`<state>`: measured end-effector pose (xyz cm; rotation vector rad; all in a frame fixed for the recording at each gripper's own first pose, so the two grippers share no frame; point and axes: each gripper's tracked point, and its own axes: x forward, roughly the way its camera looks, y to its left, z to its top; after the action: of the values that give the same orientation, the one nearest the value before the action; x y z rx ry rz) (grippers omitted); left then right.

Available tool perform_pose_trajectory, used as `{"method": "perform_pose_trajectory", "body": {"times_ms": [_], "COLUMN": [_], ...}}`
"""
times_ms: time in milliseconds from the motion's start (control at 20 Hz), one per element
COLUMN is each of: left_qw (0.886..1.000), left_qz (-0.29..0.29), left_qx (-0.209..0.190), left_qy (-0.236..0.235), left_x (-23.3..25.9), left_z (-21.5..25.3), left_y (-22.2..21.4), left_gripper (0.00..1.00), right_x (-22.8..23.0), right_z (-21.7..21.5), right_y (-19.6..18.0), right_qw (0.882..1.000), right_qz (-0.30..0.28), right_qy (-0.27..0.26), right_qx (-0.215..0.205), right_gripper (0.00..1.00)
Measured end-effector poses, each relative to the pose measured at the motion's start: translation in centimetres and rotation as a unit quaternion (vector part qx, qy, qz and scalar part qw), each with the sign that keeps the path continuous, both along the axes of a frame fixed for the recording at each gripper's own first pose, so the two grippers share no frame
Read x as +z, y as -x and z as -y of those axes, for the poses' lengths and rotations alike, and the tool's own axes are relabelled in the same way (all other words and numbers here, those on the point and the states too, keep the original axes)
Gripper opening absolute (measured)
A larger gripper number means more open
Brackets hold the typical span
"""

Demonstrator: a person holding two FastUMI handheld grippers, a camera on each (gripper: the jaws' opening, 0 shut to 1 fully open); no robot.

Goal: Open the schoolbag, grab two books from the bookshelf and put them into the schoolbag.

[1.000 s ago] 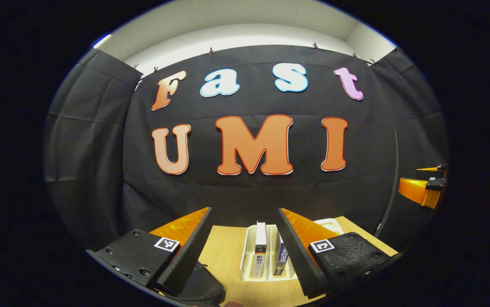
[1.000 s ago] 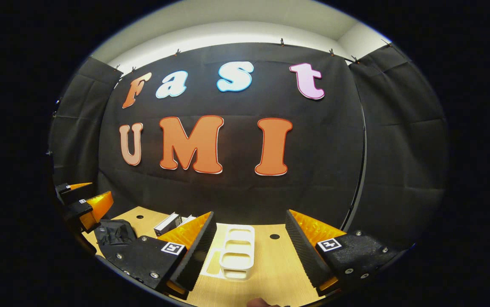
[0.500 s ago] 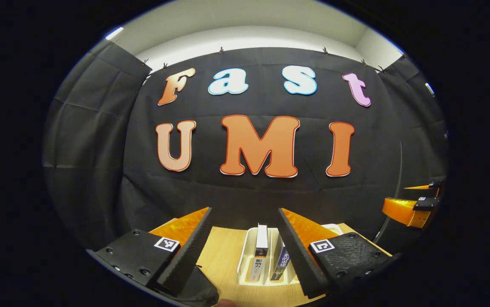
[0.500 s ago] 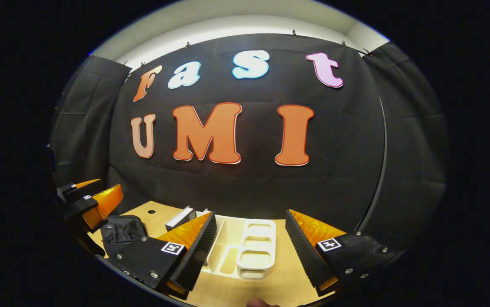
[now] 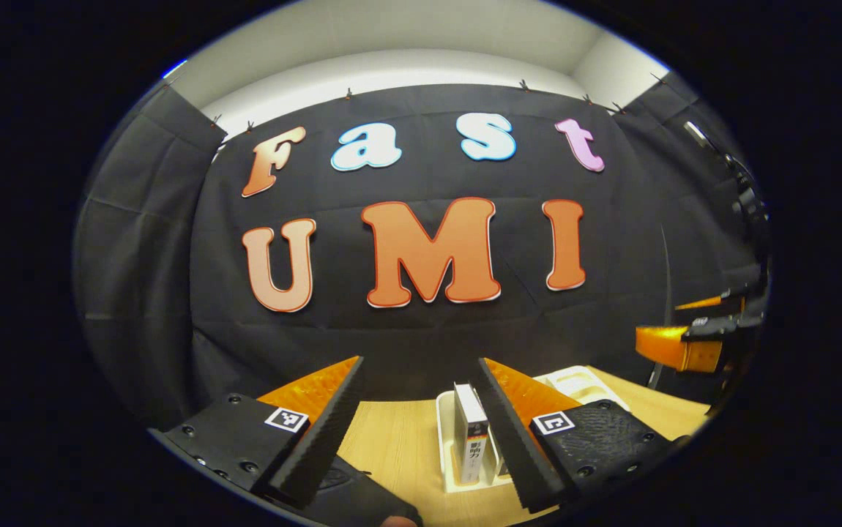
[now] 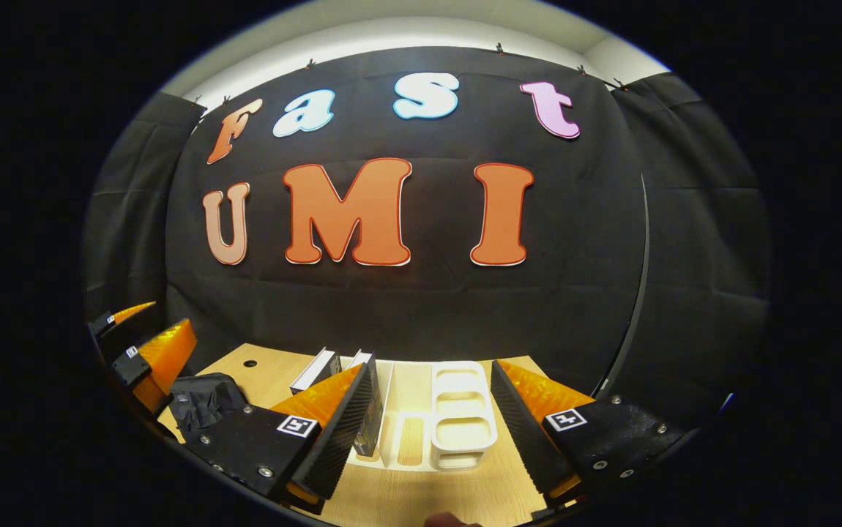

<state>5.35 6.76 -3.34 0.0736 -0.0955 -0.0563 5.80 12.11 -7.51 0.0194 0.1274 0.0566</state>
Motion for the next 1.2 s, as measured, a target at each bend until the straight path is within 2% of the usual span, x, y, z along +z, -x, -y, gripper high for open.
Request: {"method": "perform_pose_trajectory", "body": {"times_ms": [350, 600, 950, 1200], "left_qw": [0.995, 0.984, 0.963, 0.942], "left_qz": [-0.062, -0.096, -0.148, -0.193], "left_qx": [0.017, 0.035, 0.047, 0.06], "left_qy": [-0.08, -0.145, -0.222, -0.266], "left_x": [-7.3, -12.1, -18.7, -23.8], "left_z": [-1.2, -2.0, -2.4, -3.2], "left_y": [0.1, 0.7, 2.2, 3.9], "left_gripper": [0.95, 0.96, 0.98, 0.98], "right_x": [-0.8, -1.5, -2.8, -3.7], "right_z": [0.0, 0.1, 1.2, 2.1], "right_y": [-1.0, -1.9, -2.7, -2.9], "right_qw": [1.0, 0.999, 0.999, 0.998], "right_qz": [0.0, 0.0, -0.004, -0.012], "right_qy": [0.026, 0.034, 0.043, 0.041], "right_qx": [0.007, 0.023, 0.032, 0.034], "right_gripper": [0.97, 0.97, 0.97, 0.97]}}
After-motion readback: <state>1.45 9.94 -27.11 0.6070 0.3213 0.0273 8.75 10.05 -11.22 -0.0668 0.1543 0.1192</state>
